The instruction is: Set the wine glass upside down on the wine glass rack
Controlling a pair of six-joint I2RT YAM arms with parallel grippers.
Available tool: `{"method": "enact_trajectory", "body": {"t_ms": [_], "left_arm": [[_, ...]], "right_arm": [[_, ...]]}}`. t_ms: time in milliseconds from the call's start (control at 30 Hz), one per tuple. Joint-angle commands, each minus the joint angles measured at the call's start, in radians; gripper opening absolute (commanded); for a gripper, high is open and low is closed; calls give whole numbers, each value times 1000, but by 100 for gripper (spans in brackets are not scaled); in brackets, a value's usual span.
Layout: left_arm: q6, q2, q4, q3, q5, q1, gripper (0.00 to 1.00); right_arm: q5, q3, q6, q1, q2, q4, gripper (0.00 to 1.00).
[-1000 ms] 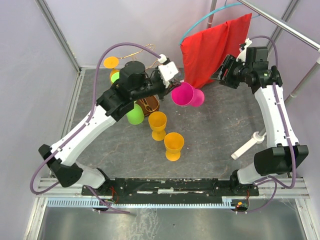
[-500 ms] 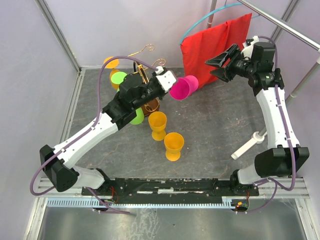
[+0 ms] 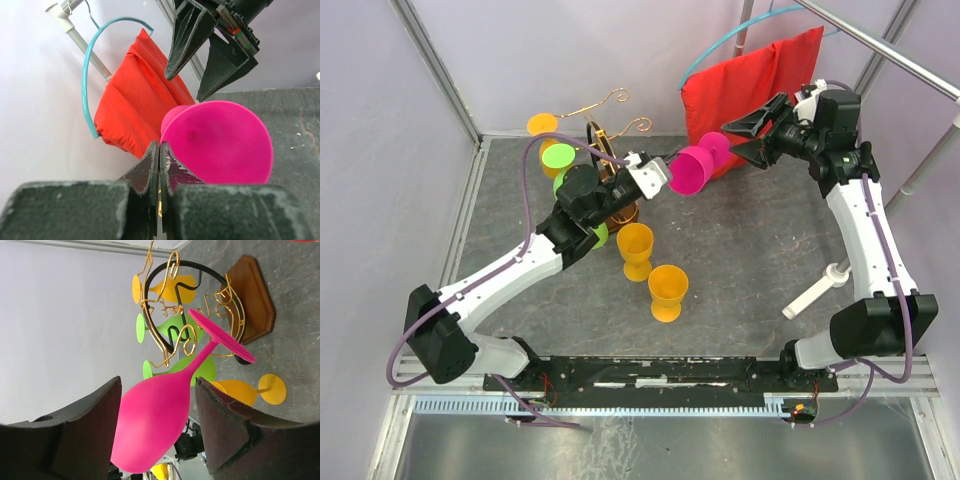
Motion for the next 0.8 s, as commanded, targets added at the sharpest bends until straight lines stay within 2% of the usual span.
{"method": "enact_trajectory", "body": {"t_ms": [0,767], "left_arm": [[51,-18,209,-29,18,1,3],[45,21,505,-131,-8,-2,3]], "right_arm": [[-6,-11,40,31,-12,87,68],[32,-9,78,104,40,112,64]]}}
